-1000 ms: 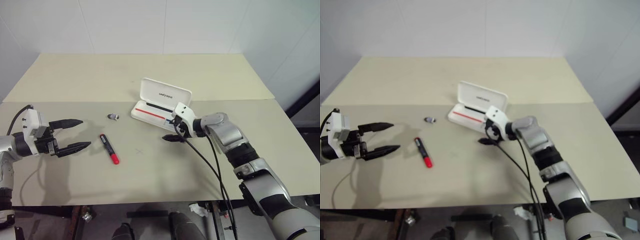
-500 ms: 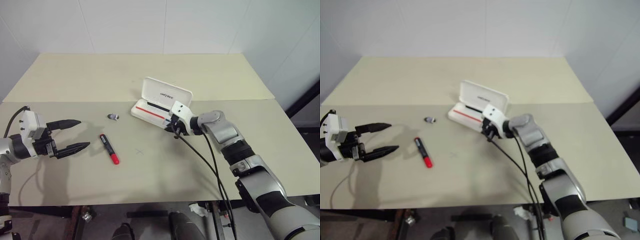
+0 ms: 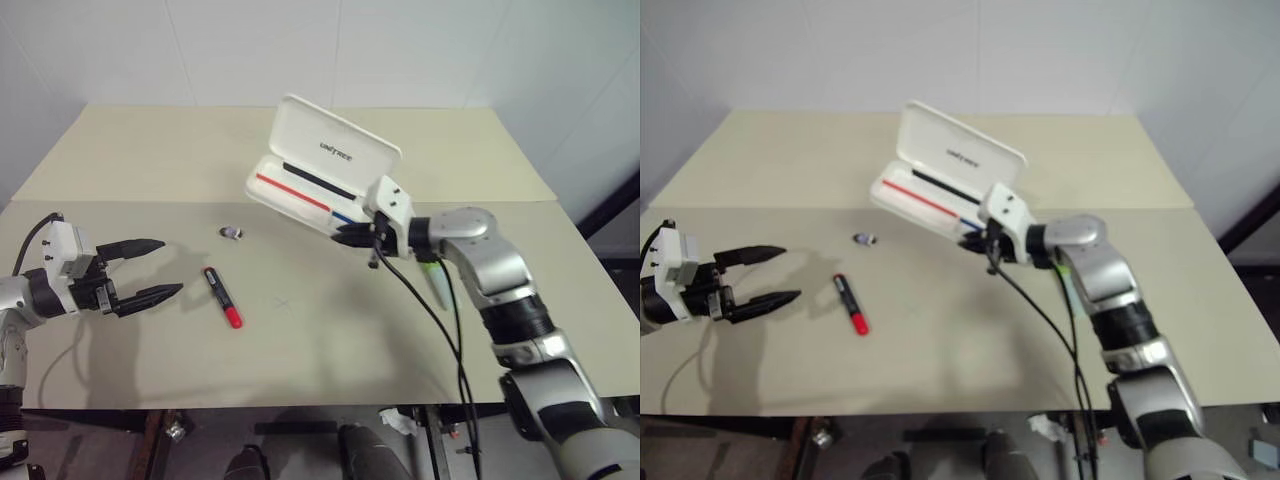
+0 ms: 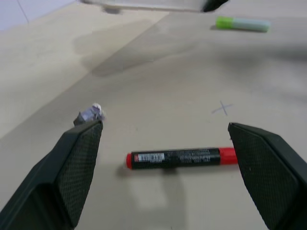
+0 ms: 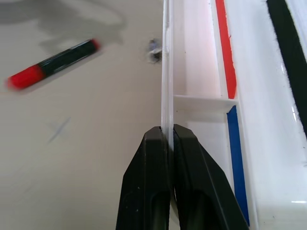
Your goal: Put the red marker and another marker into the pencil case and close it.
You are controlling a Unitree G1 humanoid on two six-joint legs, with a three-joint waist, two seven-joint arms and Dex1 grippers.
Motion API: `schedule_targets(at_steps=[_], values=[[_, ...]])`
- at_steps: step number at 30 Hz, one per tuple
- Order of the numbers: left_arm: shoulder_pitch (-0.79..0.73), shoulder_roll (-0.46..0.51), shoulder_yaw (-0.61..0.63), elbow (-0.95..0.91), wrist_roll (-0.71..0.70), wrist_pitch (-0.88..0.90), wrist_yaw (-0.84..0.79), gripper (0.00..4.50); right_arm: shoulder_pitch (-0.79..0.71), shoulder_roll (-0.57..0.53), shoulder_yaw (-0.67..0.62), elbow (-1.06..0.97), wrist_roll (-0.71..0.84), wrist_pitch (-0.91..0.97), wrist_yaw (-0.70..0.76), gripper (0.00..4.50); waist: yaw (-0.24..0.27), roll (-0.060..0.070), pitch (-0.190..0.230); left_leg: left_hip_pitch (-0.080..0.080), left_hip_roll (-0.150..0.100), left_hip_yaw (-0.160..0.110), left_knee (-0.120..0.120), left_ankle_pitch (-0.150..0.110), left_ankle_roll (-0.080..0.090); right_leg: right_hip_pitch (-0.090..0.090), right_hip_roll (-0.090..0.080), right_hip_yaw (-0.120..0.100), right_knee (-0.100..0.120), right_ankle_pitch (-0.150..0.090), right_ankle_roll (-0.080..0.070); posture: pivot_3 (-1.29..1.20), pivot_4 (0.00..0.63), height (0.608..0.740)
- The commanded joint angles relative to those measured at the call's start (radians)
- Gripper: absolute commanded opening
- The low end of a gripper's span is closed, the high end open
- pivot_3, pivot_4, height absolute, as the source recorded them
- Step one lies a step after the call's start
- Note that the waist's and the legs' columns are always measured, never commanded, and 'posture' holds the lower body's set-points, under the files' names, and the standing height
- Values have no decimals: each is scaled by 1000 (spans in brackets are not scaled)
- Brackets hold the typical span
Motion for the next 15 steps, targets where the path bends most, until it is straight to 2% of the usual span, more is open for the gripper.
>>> schedule_targets(at_steps=[1, 4, 7, 15], values=[[-11, -8, 6, -13, -26, -16, -8, 4500, 40, -71, 21, -144, 41, 53, 76, 20, -1, 0, 0, 0, 0, 0, 0, 0, 0, 0, 0, 0, 0, 0, 0, 0, 150, 740], [-19, -24, -1, -7, -28, -24, -14, 4500, 77, -133, 55, -213, 34, 69, 111, 20, -6, 0, 0, 0, 0, 0, 0, 0, 0, 0, 0, 0, 0, 0, -1, 0, 150, 740], [-20, -33, -4, -5, -40, -21, -30, 4500, 103, -188, 135, -178, -68, -29, 114, 20, -8, 0, 0, 1, 0, 0, 1, 0, 0, 0, 0, 0, 0, 0, -1, 0, 150, 740], [31, -24, 26, 3, -52, -31, -52, 4500, 174, -211, 180, -230, -75, -51, 161, 20, -5, 0, 0, 1, 0, 0, 0, 0, 0, 0, 0, 0, 0, -1, -1, 0, 150, 740]])
